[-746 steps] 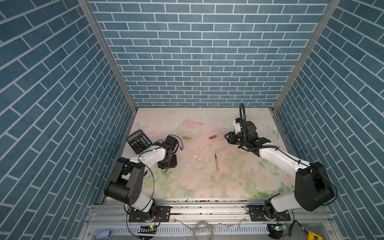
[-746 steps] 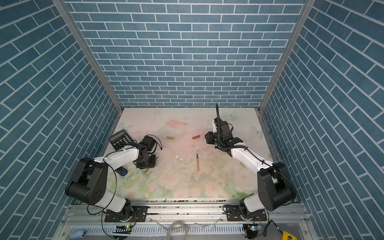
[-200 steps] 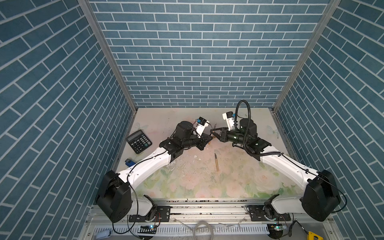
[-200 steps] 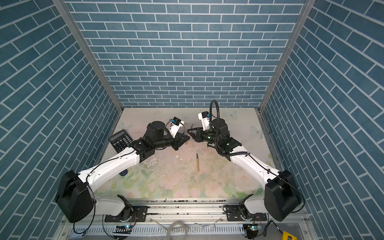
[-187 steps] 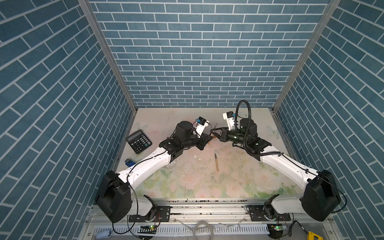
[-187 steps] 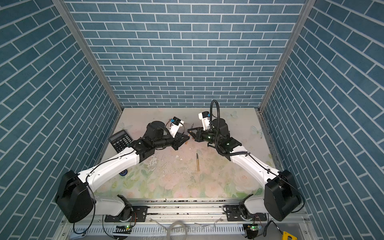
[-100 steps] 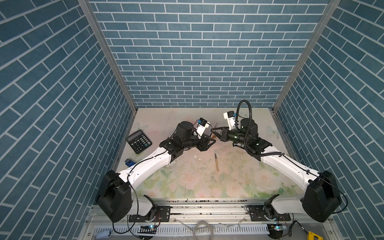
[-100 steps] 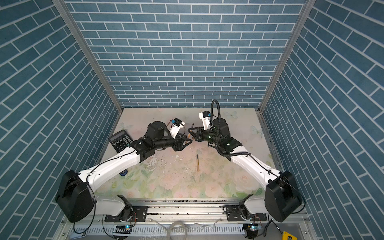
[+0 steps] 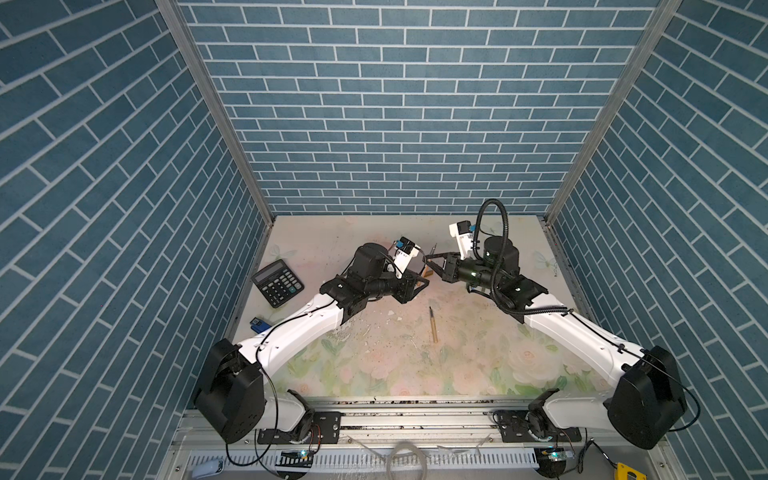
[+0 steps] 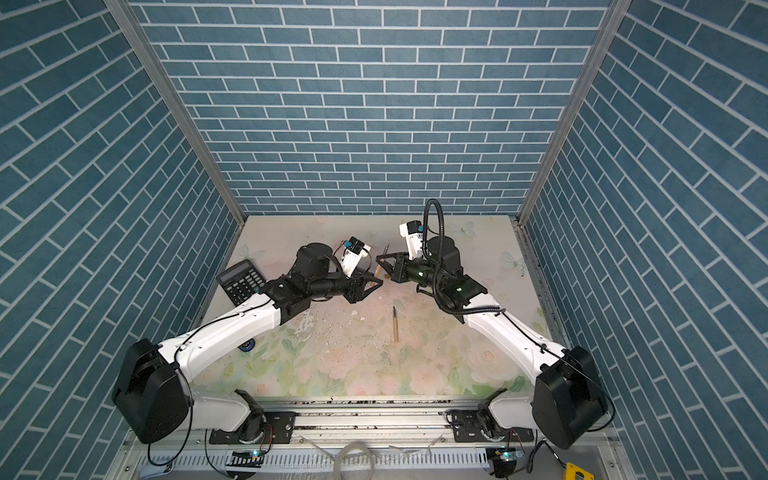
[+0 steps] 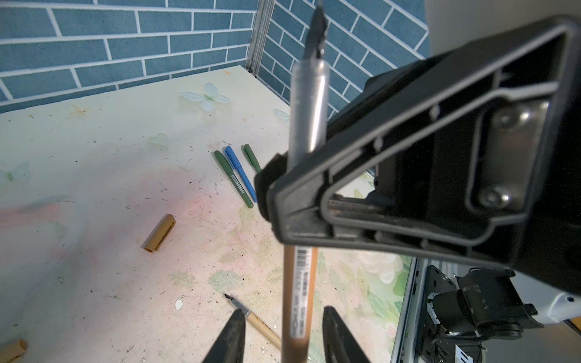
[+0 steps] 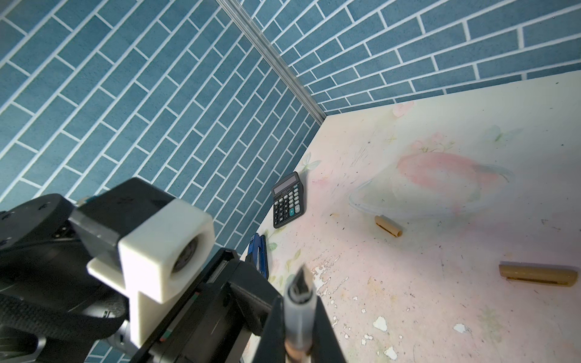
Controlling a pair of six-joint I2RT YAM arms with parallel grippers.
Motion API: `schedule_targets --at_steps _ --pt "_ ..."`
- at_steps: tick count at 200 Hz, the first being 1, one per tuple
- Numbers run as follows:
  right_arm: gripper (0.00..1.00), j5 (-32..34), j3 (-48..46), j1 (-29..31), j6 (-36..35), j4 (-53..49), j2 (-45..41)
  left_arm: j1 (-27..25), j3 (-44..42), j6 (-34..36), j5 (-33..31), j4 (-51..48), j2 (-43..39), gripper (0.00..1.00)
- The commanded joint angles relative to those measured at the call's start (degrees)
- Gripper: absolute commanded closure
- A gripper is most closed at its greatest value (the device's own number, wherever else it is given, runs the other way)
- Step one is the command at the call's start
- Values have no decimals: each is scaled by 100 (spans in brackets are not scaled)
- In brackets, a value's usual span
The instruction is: Insert the pens into the pen caps
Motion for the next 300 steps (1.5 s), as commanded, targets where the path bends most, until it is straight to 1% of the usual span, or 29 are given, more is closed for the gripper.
schedule_targets --at_steps 1,28,50,53,62,67,82,111,119,129,132,139,152,168,190,201,210,220,231,247,256,263,271,284,300 --pt "100 -124 77 33 183 145 -54 -3 97 22 -46 78 45 59" --pt "100 -338 129 41 270 171 81 -3 31 4 -72 187 -9 59" --pt "100 -426 219 66 240 -25 178 -3 -91 13 -99 350 -90 59" --pt "100 -436 250 67 229 -69 195 -3 -108 8 -105 368 -107 61" --pt "100 -471 321 68 193 -203 228 -4 -148 21 -136 427 -124 75" --pt "100 -473 354 66 160 -306 244 -3 -156 11 -144 444 -137 79" --pt "100 -475 387 77 129 -407 272 -3 -158 13 -121 460 -132 86" --pt "99 -441 369 81 129 -334 204 -3 -111 22 -73 383 -77 93" --pt "94 -458 393 81 128 -338 195 -3 -84 21 -55 367 -67 96" --pt "81 -467 423 86 123 -367 178 -3 -55 35 -109 300 -43 99" --pt "77 -467 431 86 113 -377 169 -3 -41 39 -173 279 -41 100" --pt "71 -455 451 86 83 -430 129 -3 -15 24 -372 193 -39 100" --pt "66 -292 466 81 27 -578 1 -3 -5 22 -827 83 -54 100" --pt "63 104 467 83 7 -846 -200 -3 -128 -83 -1579 137 -159 100" --pt "62 1041 415 85 -126 -1454 -402 42 -438 -210 -2564 395 -443 100" --pt "60 1516 426 78 -227 -1815 -351 99 -655 -329 -2872 657 -646 100" --pt "59 1811 510 70 -358 -2119 -176 127 -839 -391 -3056 884 -807 100" --pt "55 1951 692 59 -575 -2477 149 134 -1004 -423 -3159 1104 -998 100" --pt "48 1991 1025 35 -818 -2897 642 137 -1137 -453 -3093 1295 -1142 100" --pt "45 2232 1649 -7 -1080 -3524 1455 131 -1169 -531 -2958 1342 -1255 100" --pt "43 2316 1916 -51 -1177 -3680 1853 130 -1182 -586 -2923 1351 -1279 100" --pt "42 2361 2094 -102 -1172 -3741 2174 124 -1204 -623 -2867 1403 -1290 100" --pt "40 2558 2308 -168 -1184 -3810 2508 125 -1217 -667 -2804 1437 -1296 100" --pt "39 2643 2666 -286 -1153 -3900 3054 128 -1158 -690 -2710 1379 -1299 100" --pt "38 2488 3156 -386 -1131 -4035 3664 125 -1121 -703 -2639 1316 -1317 100"
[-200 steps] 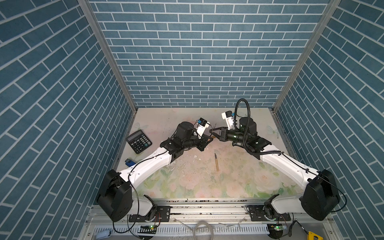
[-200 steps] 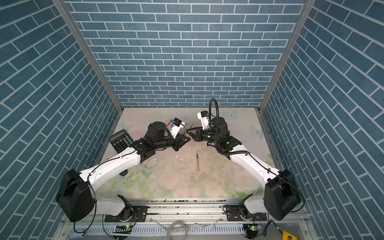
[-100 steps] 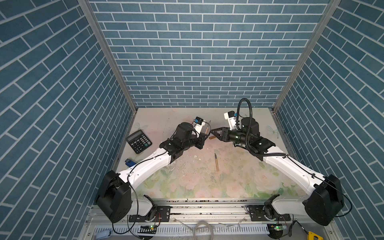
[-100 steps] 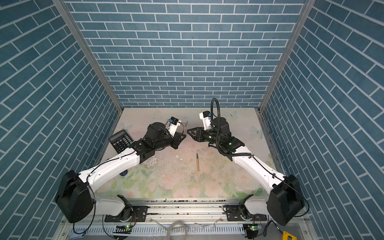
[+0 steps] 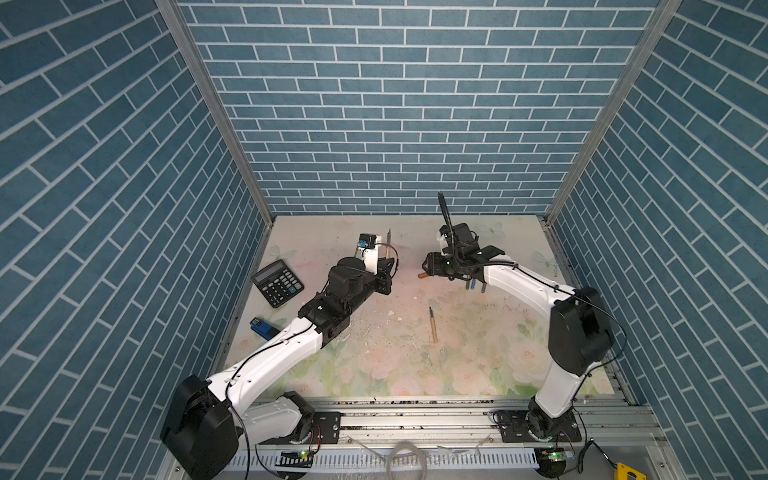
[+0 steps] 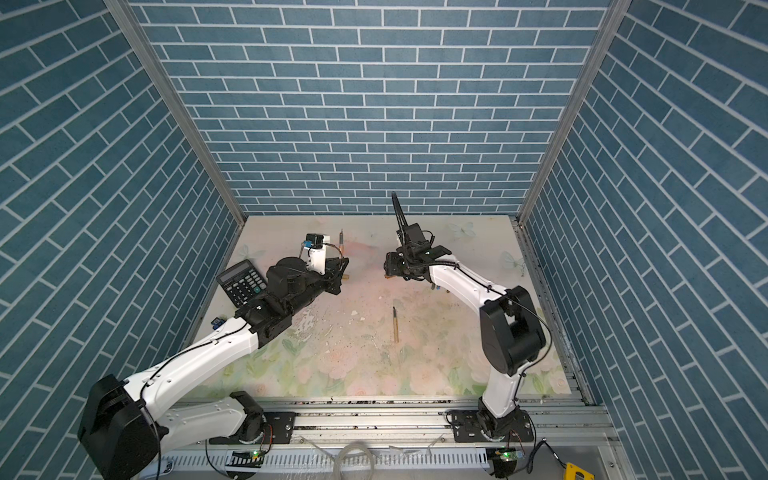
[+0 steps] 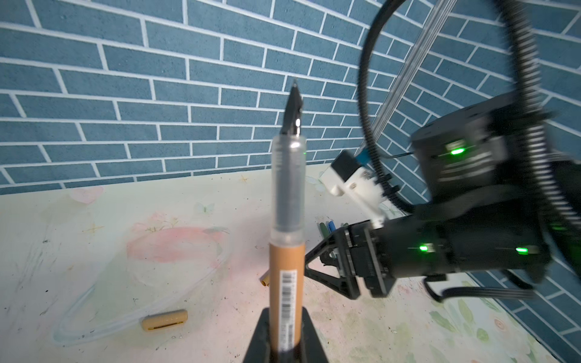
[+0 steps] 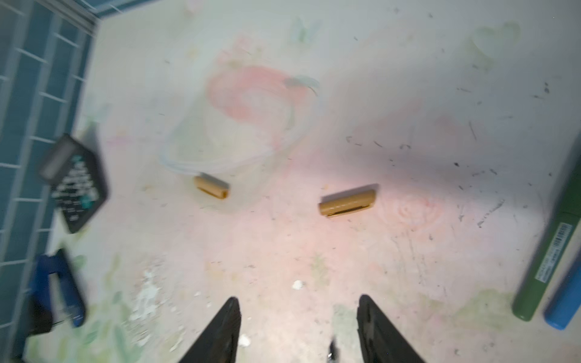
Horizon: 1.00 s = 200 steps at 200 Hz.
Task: Insert the pens into the pen caps
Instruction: 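Move the right gripper down to the tan cap and grasp it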
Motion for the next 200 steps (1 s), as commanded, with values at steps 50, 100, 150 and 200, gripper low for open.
schedule_targets --at_steps 50,100,150,200 --pt "37 447 1969 -228 -315 -1236 1906 10 56 -256 475 171 -9 100" --pt "37 391 2414 -133 -474 -1511 2594 21 75 -251 421 115 8 100" --pt "39 367 2015 -106 -668 -1572 2437 22 26 -222 347 180 -39 100" --pt "49 216 1597 -122 -1029 -1584 2031 24 49 -240 468 175 75 100"
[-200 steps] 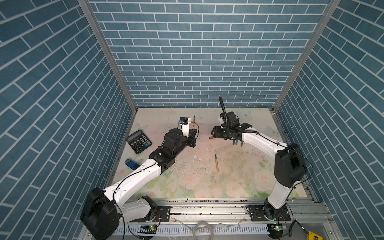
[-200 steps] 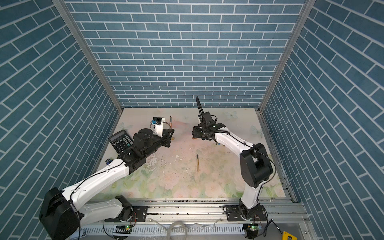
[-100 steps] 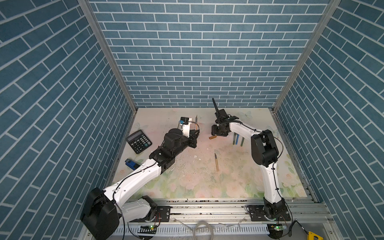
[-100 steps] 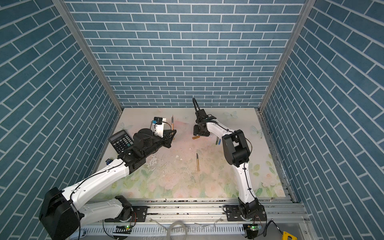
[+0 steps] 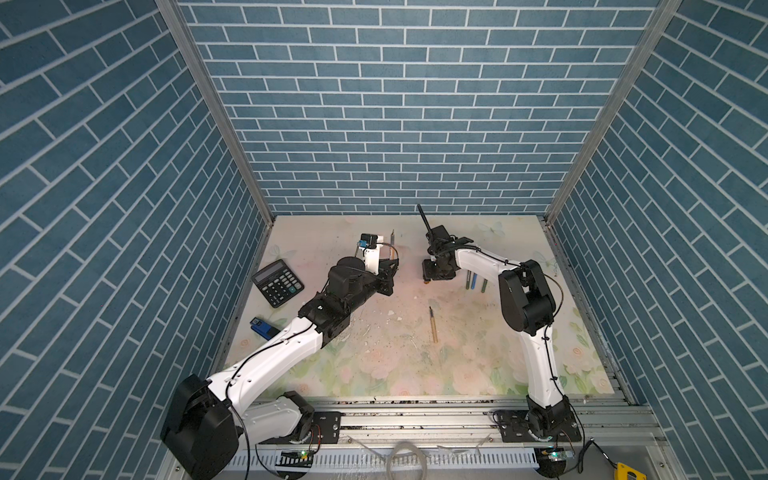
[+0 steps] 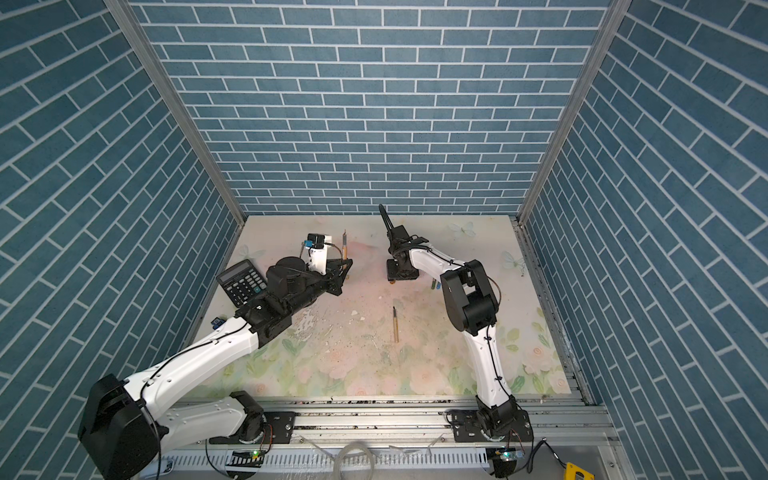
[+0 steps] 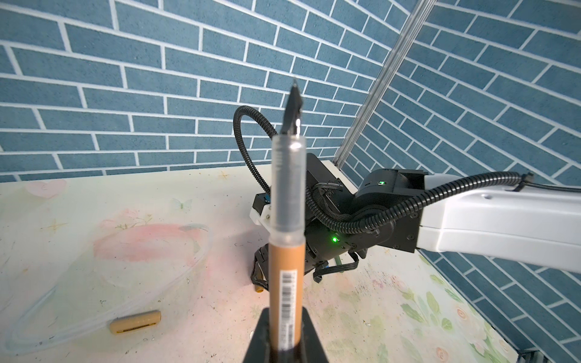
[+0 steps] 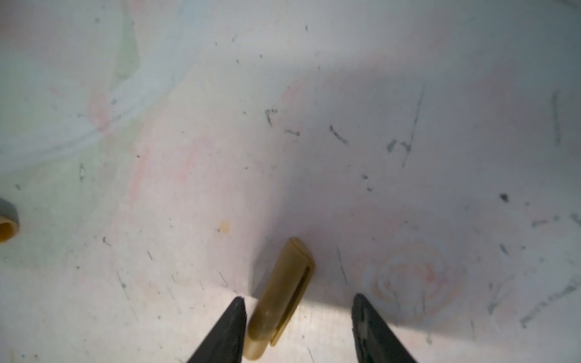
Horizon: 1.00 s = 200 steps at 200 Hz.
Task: Insert the pens into the pen caps
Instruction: 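Move the right gripper down to the tan cap and grasp it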
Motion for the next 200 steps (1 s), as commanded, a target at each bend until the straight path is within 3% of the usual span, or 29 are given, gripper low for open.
schedule_targets --at_steps 1,27,50,70,130,200 --pt "49 -109 -166 -11 -313 -403 -180 25 49 3 61 103 64 100" --pt "50 2 -134 -69 -506 -511 -216 22 58 -20 93 101 109 100" --pt "50 -632 -259 -85 -711 -411 -514 28 71 -9 110 92 115 100" --pt "51 -794 -232 -103 -815 -477 -655 27 75 -3 115 77 135 100" --pt "76 -1063 -250 -361 -523 -47 -681 28 123 7 214 48 182 100" --pt "79 -1146 13 -395 -240 42 -291 26 165 3 361 39 202 100"
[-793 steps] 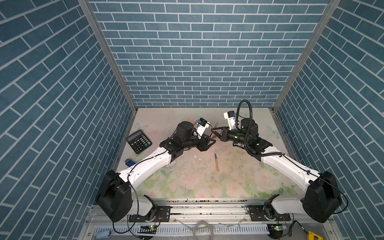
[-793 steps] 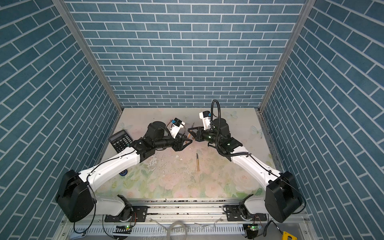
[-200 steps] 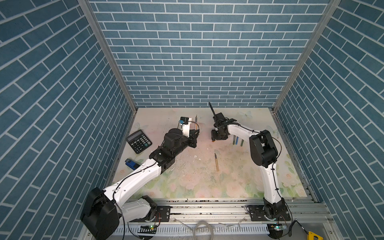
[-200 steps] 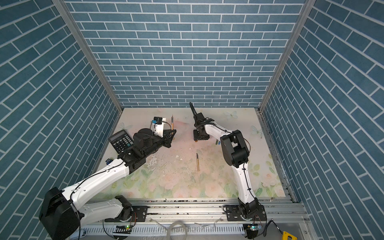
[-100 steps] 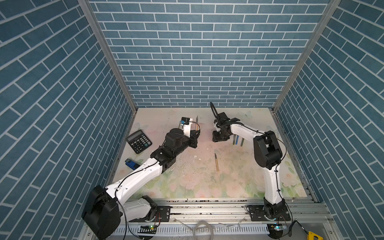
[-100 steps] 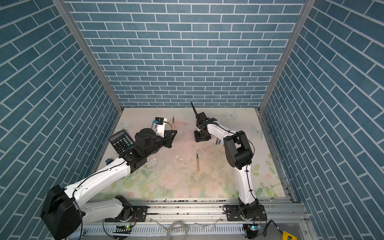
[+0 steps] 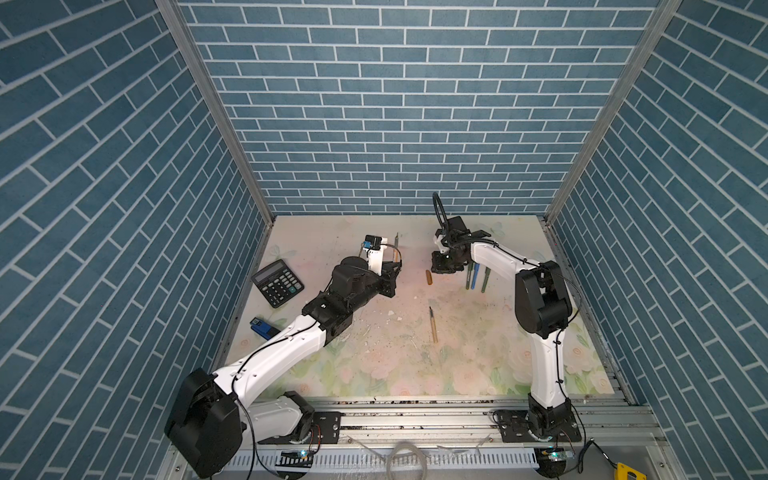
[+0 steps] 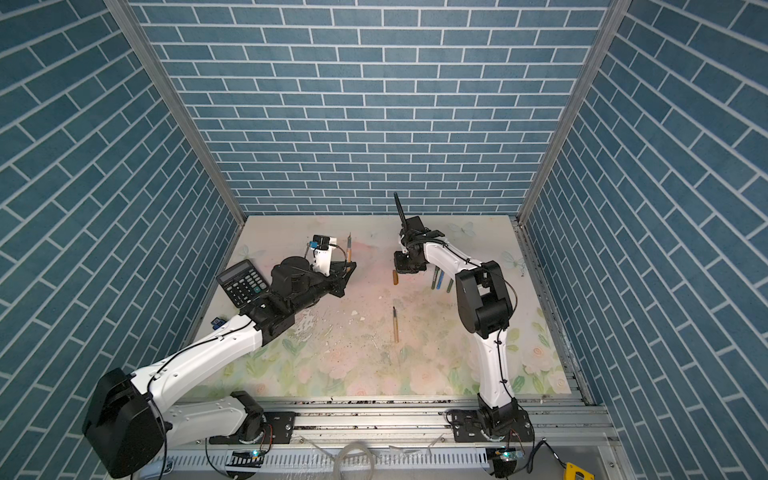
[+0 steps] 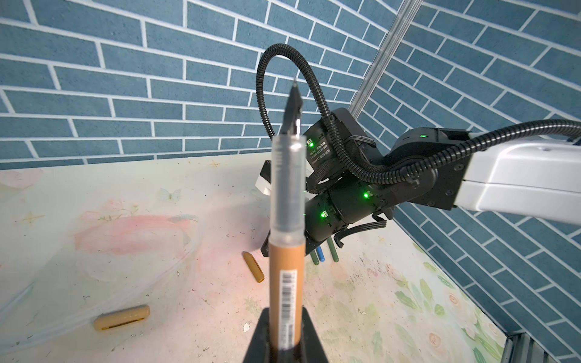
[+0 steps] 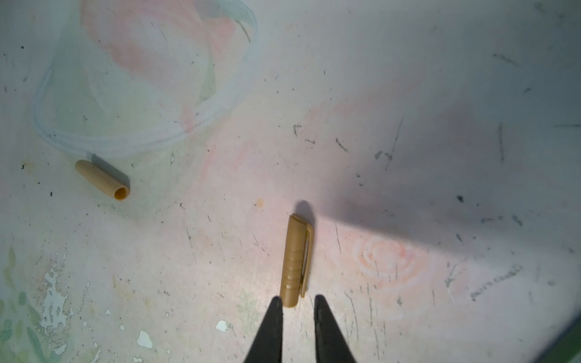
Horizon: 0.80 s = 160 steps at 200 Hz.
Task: Insert the pens into the pen caps
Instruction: 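Move the right gripper down to the tan cap and grasp it, then lift the tan cap with the right gripper toward the upright orange pen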
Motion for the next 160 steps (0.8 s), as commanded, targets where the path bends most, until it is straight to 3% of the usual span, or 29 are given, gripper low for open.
schedule_targets --at_steps 1,55,160 --pt "79 -70 94 20 166 44 165 27 162 16 99 37 30 100" --pt "75 -228 58 37 204 102 424 27 180 -1 320 99 156 100" --pt "76 -113 124 70 239 56 630 24 165 -19 504 220 183 100"
